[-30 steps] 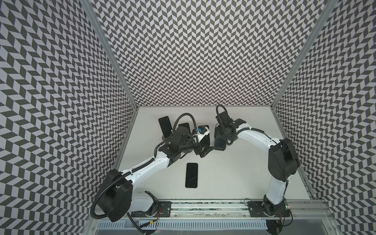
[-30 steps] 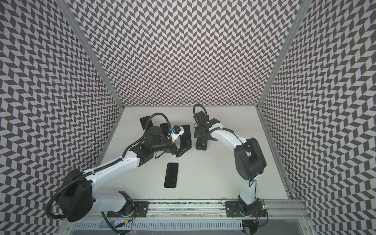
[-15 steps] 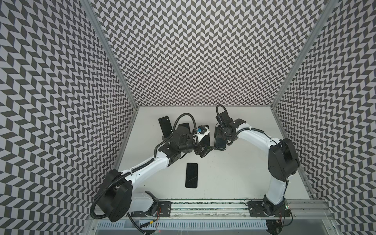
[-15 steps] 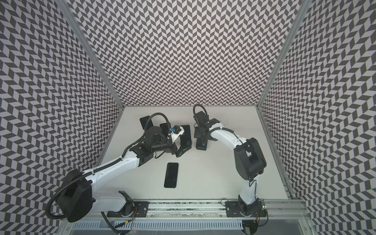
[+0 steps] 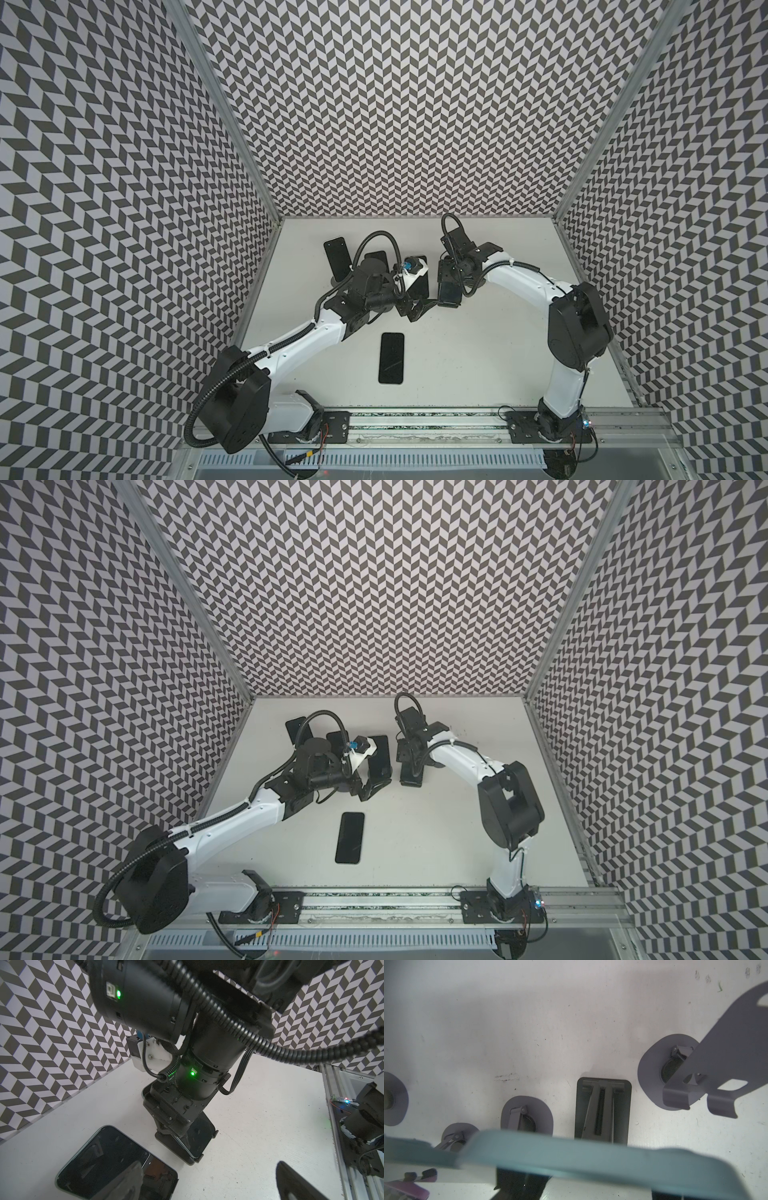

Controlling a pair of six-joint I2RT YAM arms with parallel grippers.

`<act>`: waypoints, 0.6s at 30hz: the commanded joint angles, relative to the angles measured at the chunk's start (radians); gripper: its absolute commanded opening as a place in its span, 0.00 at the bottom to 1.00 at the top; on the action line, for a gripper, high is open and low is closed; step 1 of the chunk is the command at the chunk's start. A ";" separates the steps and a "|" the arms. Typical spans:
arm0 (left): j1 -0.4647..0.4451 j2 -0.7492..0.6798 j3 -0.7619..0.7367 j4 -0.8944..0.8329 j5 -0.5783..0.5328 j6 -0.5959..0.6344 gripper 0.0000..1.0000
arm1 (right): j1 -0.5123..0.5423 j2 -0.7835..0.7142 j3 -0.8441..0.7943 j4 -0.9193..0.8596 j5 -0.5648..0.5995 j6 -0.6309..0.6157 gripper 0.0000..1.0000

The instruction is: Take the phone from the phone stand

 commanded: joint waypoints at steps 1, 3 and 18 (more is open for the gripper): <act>-0.006 -0.014 0.023 0.016 0.008 0.020 1.00 | -0.005 -0.055 0.002 0.036 -0.002 -0.016 0.55; -0.006 -0.013 0.023 0.016 0.008 0.020 1.00 | -0.005 -0.056 0.003 0.035 -0.003 -0.017 0.55; -0.006 -0.024 0.023 0.004 0.008 0.026 1.00 | -0.005 -0.060 0.015 0.032 -0.008 -0.018 0.53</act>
